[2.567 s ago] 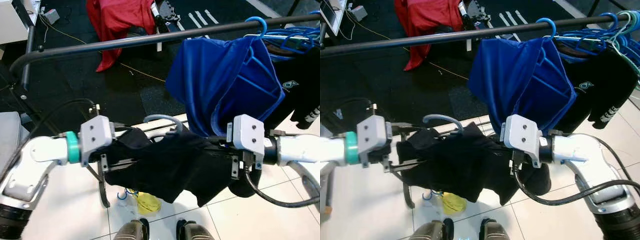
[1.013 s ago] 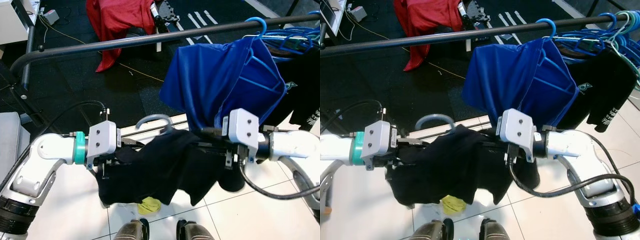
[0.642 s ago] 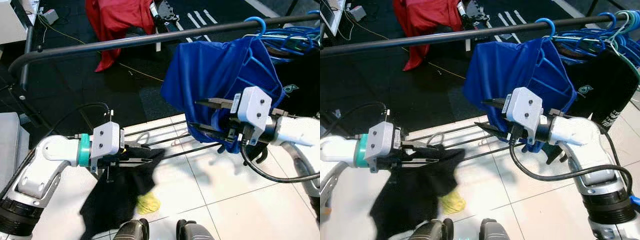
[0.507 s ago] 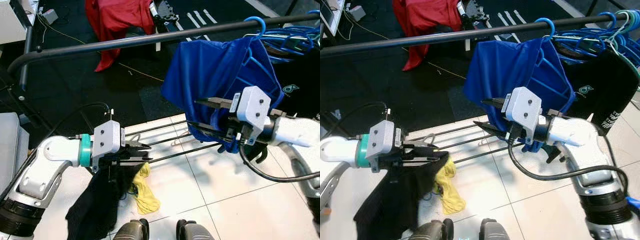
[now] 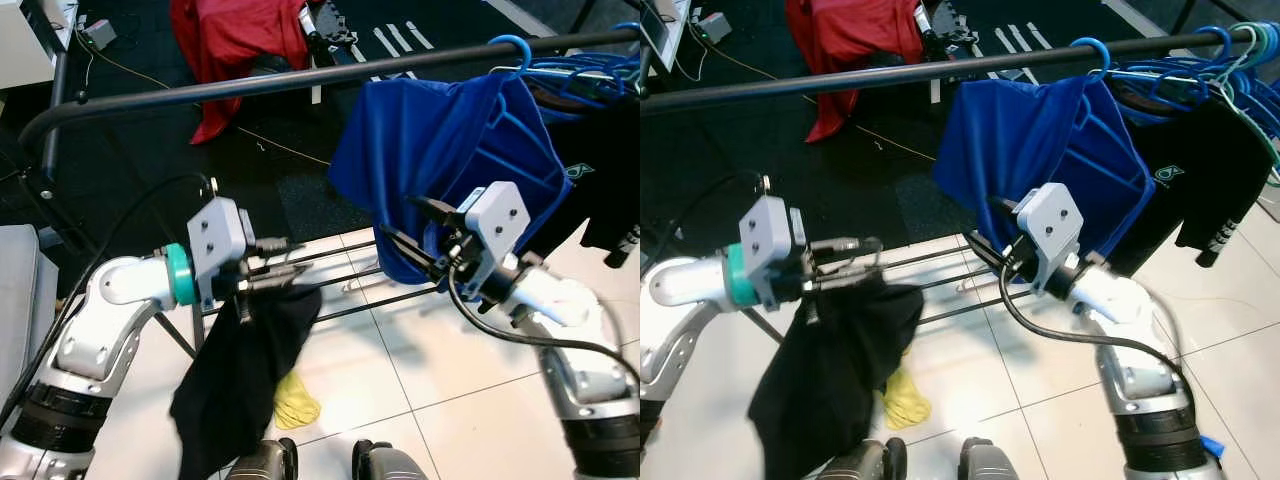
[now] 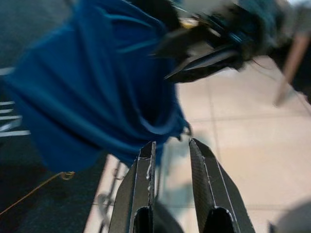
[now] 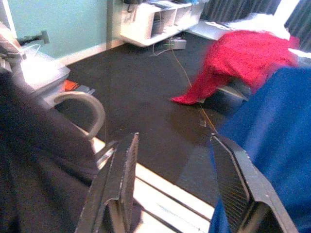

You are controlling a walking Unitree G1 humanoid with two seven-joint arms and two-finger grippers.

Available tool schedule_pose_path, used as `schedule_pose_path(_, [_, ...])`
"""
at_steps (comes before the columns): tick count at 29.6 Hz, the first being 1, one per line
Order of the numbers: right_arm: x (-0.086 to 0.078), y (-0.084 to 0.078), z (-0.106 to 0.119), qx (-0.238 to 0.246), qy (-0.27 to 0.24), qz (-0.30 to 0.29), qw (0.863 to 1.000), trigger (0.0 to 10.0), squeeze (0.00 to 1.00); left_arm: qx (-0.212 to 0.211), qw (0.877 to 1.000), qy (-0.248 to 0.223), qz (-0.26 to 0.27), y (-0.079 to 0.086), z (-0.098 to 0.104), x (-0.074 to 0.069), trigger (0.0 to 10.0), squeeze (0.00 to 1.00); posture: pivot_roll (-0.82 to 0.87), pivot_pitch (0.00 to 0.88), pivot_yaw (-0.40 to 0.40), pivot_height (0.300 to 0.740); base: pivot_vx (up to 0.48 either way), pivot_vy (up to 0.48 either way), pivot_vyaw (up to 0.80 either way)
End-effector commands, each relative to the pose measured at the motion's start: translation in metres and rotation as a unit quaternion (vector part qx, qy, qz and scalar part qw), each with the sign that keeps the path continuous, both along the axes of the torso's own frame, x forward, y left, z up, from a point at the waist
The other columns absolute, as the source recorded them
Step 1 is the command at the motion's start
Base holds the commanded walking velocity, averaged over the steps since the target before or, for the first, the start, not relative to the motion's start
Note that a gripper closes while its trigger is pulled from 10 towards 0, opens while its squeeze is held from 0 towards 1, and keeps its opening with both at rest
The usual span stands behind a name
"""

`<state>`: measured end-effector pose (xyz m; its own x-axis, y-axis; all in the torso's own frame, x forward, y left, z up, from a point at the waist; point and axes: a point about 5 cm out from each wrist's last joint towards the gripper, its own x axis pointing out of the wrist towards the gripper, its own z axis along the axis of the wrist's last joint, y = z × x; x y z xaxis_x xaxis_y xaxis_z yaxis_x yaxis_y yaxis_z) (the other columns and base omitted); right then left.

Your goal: Hang hanger

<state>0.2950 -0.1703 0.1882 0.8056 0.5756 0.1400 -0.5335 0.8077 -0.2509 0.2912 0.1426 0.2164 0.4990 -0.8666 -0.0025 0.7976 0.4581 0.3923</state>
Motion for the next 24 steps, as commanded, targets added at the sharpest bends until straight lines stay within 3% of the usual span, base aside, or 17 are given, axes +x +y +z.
schedule_pose_path(1, [0.001,-0.009,-0.015,0.056,0.027,-0.050,0.997,10.0,0.00,-0.027,0.999,-0.009,0.018,0.003,0.012,0.004,0.0,0.00,-0.08,0.068,0.085,0.740,0.000,0.000,0.00])
schedule_pose_path(2, [0.001,-0.013,-0.026,0.105,0.049,-0.078,0.990,10.0,0.00,-0.049,0.998,-0.006,0.030,0.003,0.018,0.006,0.0,0.00,-0.08,0.067,0.084,0.740,0.000,0.000,0.00])
schedule_pose_path(3, [0.001,-0.013,-0.026,0.105,0.049,-0.078,0.990,10.0,0.00,-0.049,0.998,-0.006,0.030,0.003,0.018,0.006,0.0,0.00,-0.08,0.067,0.084,0.740,0.000,0.000,0.00])
schedule_pose_path(4, [0.001,-0.019,-0.040,0.199,0.083,-0.114,0.970,10.0,0.00,-0.079,0.996,-0.001,0.039,0.002,0.026,0.007,0.0,0.00,-0.08,0.064,0.080,0.740,0.000,0.000,0.00])
schedule_pose_path(5, [0.001,-0.019,-0.040,0.199,0.083,-0.114,0.970,10.0,0.00,-0.079,0.996,-0.001,0.039,0.002,0.026,0.007,0.0,0.00,-0.08,0.064,0.080,0.740,0.000,0.000,0.00])
schedule_pose_path(6, [0.002,-0.023,-0.044,0.234,0.096,-0.125,0.959,10.0,0.00,-0.088,0.995,0.002,0.044,0.002,0.028,0.008,10.0,0.00,-0.08,0.064,0.078,0.740,0.000,0.000,0.00])
schedule_pose_path(9, [0.001,-0.030,-0.051,0.313,0.122,-0.126,0.933,10.0,0.00,-0.113,0.992,-0.006,0.047,-0.004,0.038,0.007,10.0,0.00,-0.08,0.064,0.073,0.740,0.000,0.000,0.00])
schedule_pose_path(12, [-0.001,-0.030,-0.056,0.301,0.129,-0.118,0.937,10.0,0.00,-0.128,0.991,-0.014,0.043,-0.009,0.045,0.006,10.0,0.00,-0.08,0.065,0.072,0.740,0.000,0.000,0.00])
schedule_pose_path(14, [-0.002,-0.026,-0.062,0.240,0.130,-0.115,0.955,10.0,0.00,-0.139,0.990,-0.021,0.034,-0.016,0.051,0.004,10.0,0.00,-0.08,0.064,0.072,0.740,0.000,0.000,0.00])
schedule_pose_path(17, [-0.001,-0.024,-0.064,0.208,0.125,-0.115,0.963,10.0,0.00,-0.142,0.989,-0.024,0.027,-0.019,0.054,0.003,10.0,0.00,-0.08,0.068,0.073,0.740,0.000,0.000,0.00])
schedule_pose_path(18, [0.000,-0.017,-0.062,0.204,0.124,-0.083,0.967,10.0,1.00,-0.150,0.988,-0.026,0.015,-0.025,0.061,0.001,10.0,0.00,-0.08,0.071,0.073,0.740,0.000,0.000,0.00])
schedule_pose_path(22, [0.000,-0.012,-0.061,0.209,0.128,-0.062,0.968,10.0,1.00,-0.151,0.988,-0.028,0.012,-0.027,0.064,0.000,10.0,0.00,-0.08,0.071,0.073,0.740,0.000,0.000,0.00])
schedule_pose_path(24, [-0.005,0.009,-0.061,0.208,0.159,0.035,0.964,10.0,1.00,-0.154,0.988,-0.032,0.006,-0.030,0.069,-0.002,10.0,0.00,-0.07,0.074,0.073,0.740,0.000,0.000,0.00])
